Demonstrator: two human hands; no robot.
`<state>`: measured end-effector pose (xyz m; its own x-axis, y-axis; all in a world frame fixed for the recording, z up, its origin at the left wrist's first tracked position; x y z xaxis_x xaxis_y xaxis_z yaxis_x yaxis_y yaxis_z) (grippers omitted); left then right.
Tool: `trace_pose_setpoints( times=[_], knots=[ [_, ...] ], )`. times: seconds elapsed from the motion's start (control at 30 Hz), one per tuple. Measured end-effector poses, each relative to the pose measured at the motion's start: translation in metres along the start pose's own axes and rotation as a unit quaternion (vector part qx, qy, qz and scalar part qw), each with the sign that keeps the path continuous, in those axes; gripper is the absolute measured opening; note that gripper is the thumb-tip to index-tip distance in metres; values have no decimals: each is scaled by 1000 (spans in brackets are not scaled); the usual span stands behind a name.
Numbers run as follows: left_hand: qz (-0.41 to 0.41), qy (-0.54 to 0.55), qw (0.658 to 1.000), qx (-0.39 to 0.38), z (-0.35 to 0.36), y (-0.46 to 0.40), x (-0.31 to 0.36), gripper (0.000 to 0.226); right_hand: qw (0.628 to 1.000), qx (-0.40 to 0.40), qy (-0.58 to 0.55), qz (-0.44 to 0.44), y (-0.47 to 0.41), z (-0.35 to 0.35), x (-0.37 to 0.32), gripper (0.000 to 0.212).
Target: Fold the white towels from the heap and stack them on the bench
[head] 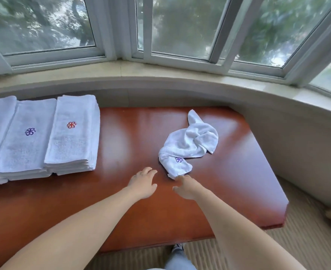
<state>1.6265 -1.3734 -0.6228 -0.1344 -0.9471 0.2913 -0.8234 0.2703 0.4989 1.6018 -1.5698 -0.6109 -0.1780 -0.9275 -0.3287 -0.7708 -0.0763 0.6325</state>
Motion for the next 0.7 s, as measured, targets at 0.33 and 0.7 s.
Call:
trace_pose_setpoints(
  times=[0.33,0.7],
  knots=[
    [-86,28,994,-56,19,-106,106,63,996,-82,-27,8,-91,-58,147,51],
    [-110,-12,994,7,22,-194,128,67,929,39,-342,132,-181,-93,203,64]
  ],
)
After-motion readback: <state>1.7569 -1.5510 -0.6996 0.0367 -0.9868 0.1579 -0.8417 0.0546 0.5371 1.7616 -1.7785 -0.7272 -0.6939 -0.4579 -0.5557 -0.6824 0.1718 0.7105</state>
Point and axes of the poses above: each hand's wrist, its own y-axis away from the middle knuckle, its own z-axis out of the palm, x = y × z, the point moved 4 cm from there along -y, towards the middle knuckle, and after that the axes turned 3 degrees about -z, right-handed, at the moved point
